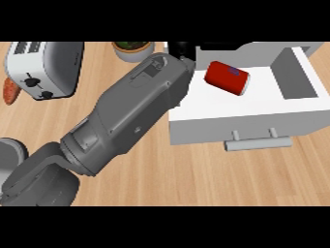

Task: Pick up the can, place it into the drawer and close the drawer

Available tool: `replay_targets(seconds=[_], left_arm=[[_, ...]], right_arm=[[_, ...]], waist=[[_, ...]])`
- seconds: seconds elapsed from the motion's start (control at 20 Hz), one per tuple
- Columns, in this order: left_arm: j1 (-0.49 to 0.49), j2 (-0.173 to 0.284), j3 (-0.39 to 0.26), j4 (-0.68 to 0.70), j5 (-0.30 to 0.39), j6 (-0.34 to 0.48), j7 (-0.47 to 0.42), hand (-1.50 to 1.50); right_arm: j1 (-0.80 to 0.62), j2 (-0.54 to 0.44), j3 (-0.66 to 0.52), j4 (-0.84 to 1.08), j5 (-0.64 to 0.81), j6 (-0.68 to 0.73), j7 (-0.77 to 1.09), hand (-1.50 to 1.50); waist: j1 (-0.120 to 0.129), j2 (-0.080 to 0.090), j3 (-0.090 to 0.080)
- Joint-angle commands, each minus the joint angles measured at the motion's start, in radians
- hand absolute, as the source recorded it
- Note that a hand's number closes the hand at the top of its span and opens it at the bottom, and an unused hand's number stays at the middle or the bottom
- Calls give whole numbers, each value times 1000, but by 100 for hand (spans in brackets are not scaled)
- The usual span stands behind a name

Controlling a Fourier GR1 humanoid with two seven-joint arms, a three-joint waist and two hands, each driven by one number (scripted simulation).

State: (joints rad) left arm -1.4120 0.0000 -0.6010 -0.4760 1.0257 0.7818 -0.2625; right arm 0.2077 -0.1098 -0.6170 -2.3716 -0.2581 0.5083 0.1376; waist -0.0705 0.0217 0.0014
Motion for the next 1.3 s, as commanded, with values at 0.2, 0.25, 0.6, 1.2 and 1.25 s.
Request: replay_targets(seconds=[0.2, 0.25, 0.6, 1.2, 1.25], left_arm=[[-4, 0, -14, -28, 22, 9, -29, -150], [-6, 0, 1, -19, 39, 10, -33, -150], [-7, 0, 7, -6, 32, 8, -6, -150], [33, 58, 21, -75, -37, 14, 74, -150], [22, 80, 28, -88, -42, 15, 81, -150]], right_arm=[[-116, 22, 194, -37, 400, -22, -46, -150], [-117, -9, 204, -15, 424, 3, -61, -150], [-285, -2, 411, 143, 796, -126, -107, -150], [-599, -28, 621, 619, 1177, -322, -163, -150], [-614, -50, 604, 678, 1178, -340, -210, -150]], waist=[[49, -6, -1], [39, -4, 0], [62, -8, -1], [100, -17, -2], [101, -17, -1]])
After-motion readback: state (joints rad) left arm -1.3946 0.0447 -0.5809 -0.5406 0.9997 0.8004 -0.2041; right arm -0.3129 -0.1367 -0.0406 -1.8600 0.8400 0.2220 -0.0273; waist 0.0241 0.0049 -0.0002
